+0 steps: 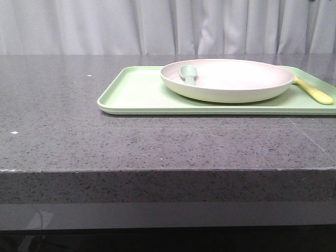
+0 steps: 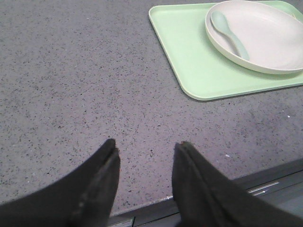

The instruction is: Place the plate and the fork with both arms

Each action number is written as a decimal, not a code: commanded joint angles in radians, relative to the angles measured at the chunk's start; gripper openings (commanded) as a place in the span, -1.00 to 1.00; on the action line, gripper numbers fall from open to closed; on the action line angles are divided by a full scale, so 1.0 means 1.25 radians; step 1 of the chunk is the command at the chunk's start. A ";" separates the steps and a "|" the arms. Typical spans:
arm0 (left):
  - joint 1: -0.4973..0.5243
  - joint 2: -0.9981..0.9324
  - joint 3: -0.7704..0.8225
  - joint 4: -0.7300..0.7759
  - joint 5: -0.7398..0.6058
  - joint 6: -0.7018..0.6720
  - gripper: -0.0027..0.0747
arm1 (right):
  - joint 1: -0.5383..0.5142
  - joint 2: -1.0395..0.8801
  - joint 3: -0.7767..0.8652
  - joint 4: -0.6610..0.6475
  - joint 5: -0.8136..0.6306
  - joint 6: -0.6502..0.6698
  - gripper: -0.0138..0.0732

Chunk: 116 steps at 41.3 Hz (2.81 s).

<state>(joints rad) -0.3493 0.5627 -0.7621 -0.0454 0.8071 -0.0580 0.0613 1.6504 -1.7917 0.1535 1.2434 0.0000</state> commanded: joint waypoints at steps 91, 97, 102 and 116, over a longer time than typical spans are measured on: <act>0.001 0.002 -0.019 -0.007 -0.119 -0.009 -0.98 | 0.082 -0.909 0.713 -0.022 -0.245 -0.031 -0.90; 0.001 0.002 -0.019 -0.008 -0.121 -0.009 -0.98 | 0.082 -0.909 0.713 -0.022 -0.247 -0.031 -0.88; 0.001 0.002 -0.019 -0.008 -0.119 -0.009 -0.98 | 0.082 -0.909 0.713 -0.023 -0.229 -0.032 -0.88; 0.001 0.002 -0.019 -0.008 -0.119 -0.009 -0.98 | 0.082 -0.909 0.713 -0.023 -0.219 -0.032 -0.88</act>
<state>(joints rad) -0.3493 0.5627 -0.7621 -0.0454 0.7320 -0.0580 0.1624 0.5108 -0.8813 0.1333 1.0283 -0.0345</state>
